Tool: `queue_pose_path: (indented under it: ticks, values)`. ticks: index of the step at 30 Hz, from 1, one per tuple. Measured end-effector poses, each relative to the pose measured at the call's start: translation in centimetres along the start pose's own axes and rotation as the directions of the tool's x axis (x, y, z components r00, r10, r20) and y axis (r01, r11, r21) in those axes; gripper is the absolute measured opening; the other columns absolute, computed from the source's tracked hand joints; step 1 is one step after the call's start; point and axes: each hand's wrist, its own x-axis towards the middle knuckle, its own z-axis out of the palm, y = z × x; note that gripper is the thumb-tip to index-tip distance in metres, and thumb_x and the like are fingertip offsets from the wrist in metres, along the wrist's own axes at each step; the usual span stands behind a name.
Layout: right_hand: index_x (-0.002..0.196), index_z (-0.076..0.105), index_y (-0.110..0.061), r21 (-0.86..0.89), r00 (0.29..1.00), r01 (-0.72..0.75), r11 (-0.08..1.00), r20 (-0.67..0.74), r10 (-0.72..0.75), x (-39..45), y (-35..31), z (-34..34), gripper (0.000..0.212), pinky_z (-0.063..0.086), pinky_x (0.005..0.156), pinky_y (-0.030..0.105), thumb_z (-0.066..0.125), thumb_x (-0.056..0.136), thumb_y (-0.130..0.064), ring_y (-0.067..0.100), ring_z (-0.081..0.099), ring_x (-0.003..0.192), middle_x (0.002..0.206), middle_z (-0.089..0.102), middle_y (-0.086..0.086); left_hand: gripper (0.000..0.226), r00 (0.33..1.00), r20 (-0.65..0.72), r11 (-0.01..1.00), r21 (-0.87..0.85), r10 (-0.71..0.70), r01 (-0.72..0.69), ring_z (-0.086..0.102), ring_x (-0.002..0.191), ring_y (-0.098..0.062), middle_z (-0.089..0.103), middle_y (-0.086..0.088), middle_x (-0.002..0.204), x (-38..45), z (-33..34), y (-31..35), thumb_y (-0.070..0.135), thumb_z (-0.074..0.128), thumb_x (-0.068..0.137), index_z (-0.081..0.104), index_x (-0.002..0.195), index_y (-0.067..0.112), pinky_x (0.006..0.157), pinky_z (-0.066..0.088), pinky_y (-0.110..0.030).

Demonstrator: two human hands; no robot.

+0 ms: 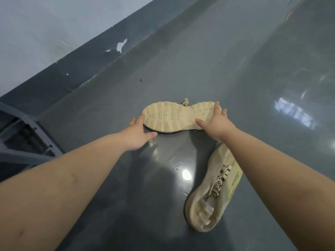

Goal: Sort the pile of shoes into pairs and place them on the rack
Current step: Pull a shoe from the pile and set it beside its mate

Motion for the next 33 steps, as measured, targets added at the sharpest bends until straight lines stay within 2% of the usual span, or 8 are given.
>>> queue_pose_path:
  ticks: [5, 11, 19, 22, 26, 28, 30, 33]
  values:
    - [0.152, -0.005, -0.017, 0.186, 0.998, -0.005, 0.983, -0.057, 0.015, 0.2, 0.5, -0.3, 0.095, 0.026, 0.112, 0.039, 0.059, 0.088, -0.045, 0.031, 0.031, 0.14, 0.157, 0.01, 0.014, 0.09, 0.997, -0.014, 0.953, -0.294, -0.081, 0.073, 0.03, 0.141, -0.023, 0.03, -0.002, 0.154, 1.7, 0.8, 0.6, 0.033, 0.06, 0.09, -0.004, 0.152, 0.017, 0.114, 0.024, -0.031]
    - [0.153, 0.002, -0.018, 0.247, 0.998, -0.044, 0.968, -0.042, 0.056, -1.4, 1.5, -0.4, 0.096, 0.028, 0.111, 0.038, 0.064, 0.085, -0.046, 0.031, 0.036, 0.136, 0.156, 0.012, 0.013, 0.104, 0.983, -0.053, 0.723, -0.685, -0.175, 0.092, 0.036, 0.138, -0.022, 0.028, -0.004, 0.154, 2.3, 1.1, -0.2, 0.023, 0.071, 0.081, -0.006, 0.151, 0.019, 0.114, 0.029, -0.045]
    - [0.146, 0.029, -0.023, 0.212, 1.0, 0.011, 0.977, -0.027, -0.005, -5.8, 1.6, -0.3, 0.083, 0.038, 0.105, 0.036, 0.067, 0.079, -0.053, 0.028, 0.051, 0.118, 0.145, 0.028, 0.01, 0.11, 0.969, -0.146, 0.745, -0.665, -0.198, 0.052, 0.056, 0.116, -0.024, 0.049, -0.003, 0.132, -1.0, 1.6, -3.3, 0.068, 0.071, 0.032, 0.041, 0.131, 0.03, 0.102, 0.045, -0.043]
    - [0.137, 0.04, -0.025, 0.241, 0.997, 0.065, 0.968, -0.051, -0.054, -7.6, 0.9, 0.8, 0.074, 0.041, 0.094, 0.03, 0.064, 0.077, -0.06, 0.021, 0.052, 0.101, 0.137, 0.036, 0.006, 0.109, 0.959, -0.162, 0.734, -0.676, -0.234, 0.065, 0.057, 0.113, -0.026, 0.047, -0.003, 0.131, -3.3, 1.7, -5.1, 0.081, 0.069, 0.028, 0.04, 0.123, 0.035, 0.1, 0.046, -0.044]
    - [0.106, 0.052, -0.029, 0.443, 0.999, 0.044, 0.895, -0.02, -0.04, -10.4, -0.5, 3.6, 0.065, 0.053, 0.089, 0.047, 0.055, 0.063, -0.078, 0.023, 0.057, 0.101, 0.125, 0.048, 0.008, 0.125, 0.934, -0.159, 0.671, -0.734, -0.32, 0.105, 0.054, 0.117, -0.025, 0.048, 0.0, 0.134, -6.8, 1.7, -8.3, 0.095, 0.057, 0.021, 0.038, 0.128, 0.032, 0.1, 0.045, -0.046]
    - [0.087, 0.049, -0.031, 0.535, 1.0, 0.016, 0.845, 0.002, -0.02, -11.7, -1.0, 5.2, 0.061, 0.053, 0.089, 0.049, 0.05, 0.055, -0.083, 0.023, 0.06, 0.097, 0.114, 0.054, 0.007, 0.125, 0.919, -0.152, 0.63, -0.767, -0.363, 0.121, 0.053, 0.12, -0.023, 0.05, 0.002, 0.133, -8.8, 2.0, -10.3, 0.097, 0.053, 0.022, 0.041, 0.127, 0.03, 0.102, 0.043, -0.046]
    - [0.075, 0.043, -0.026, 0.555, 1.0, 0.027, 0.832, -0.007, -0.028, -13.1, -1.5, 6.7, 0.051, 0.053, 0.088, 0.047, 0.055, 0.068, -0.074, 0.022, 0.058, 0.084, 0.09, 0.054, 0.002, 0.121, 0.913, -0.147, 0.608, -0.784, -0.38, 0.127, 0.052, 0.121, -0.021, 0.054, 0.002, 0.132, -11.3, 2.7, -11.9, 0.096, 0.051, 0.027, 0.048, 0.125, 0.026, 0.105, 0.04, -0.045]
    - [0.079, 0.042, -0.019, 0.49, 0.997, 0.077, 0.869, -0.025, -0.074, -15.4, -1.8, 9.0, 0.039, 0.044, 0.075, 0.033, 0.065, 0.081, -0.05, 0.021, 0.049, 0.078, 0.079, 0.049, 0.0, 0.088, 0.9, -0.169, 0.627, -0.767, -0.403, 0.137, 0.051, 0.122, -0.022, 0.053, 0.0, 0.132, -16.2, 3.8, -12.6, 0.079, 0.059, 0.059, 0.05, 0.125, 0.023, 0.108, 0.038, -0.039]
